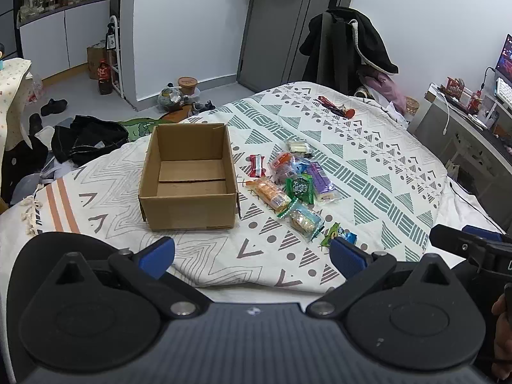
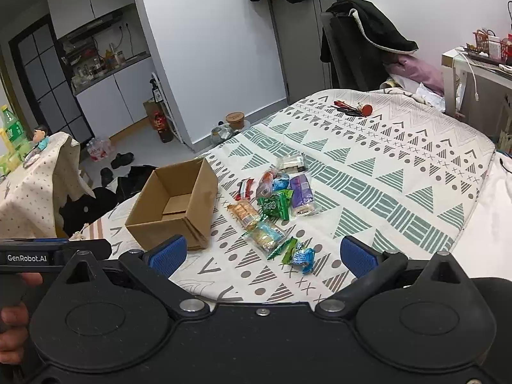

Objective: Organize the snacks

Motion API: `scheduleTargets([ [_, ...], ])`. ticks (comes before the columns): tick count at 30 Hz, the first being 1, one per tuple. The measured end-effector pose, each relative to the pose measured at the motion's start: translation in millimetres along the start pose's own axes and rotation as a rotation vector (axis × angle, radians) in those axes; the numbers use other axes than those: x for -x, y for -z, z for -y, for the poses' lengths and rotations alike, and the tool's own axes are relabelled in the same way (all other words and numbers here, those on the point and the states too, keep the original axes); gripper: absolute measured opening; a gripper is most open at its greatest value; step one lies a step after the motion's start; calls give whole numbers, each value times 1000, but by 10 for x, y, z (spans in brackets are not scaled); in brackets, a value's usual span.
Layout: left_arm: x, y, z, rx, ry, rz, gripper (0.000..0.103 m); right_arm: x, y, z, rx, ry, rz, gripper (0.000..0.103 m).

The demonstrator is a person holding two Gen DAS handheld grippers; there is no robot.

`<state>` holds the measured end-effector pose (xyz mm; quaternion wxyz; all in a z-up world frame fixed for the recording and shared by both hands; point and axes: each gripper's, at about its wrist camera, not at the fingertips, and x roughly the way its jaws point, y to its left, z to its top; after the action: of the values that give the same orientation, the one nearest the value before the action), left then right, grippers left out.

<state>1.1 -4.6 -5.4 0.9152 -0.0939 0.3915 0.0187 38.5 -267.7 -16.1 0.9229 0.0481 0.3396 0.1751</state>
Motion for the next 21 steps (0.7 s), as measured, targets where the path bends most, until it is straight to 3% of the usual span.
scheduleTargets([
  [21,24,-36,41,-8,8,-6,103,7,-4,-58,20,3,2,103],
])
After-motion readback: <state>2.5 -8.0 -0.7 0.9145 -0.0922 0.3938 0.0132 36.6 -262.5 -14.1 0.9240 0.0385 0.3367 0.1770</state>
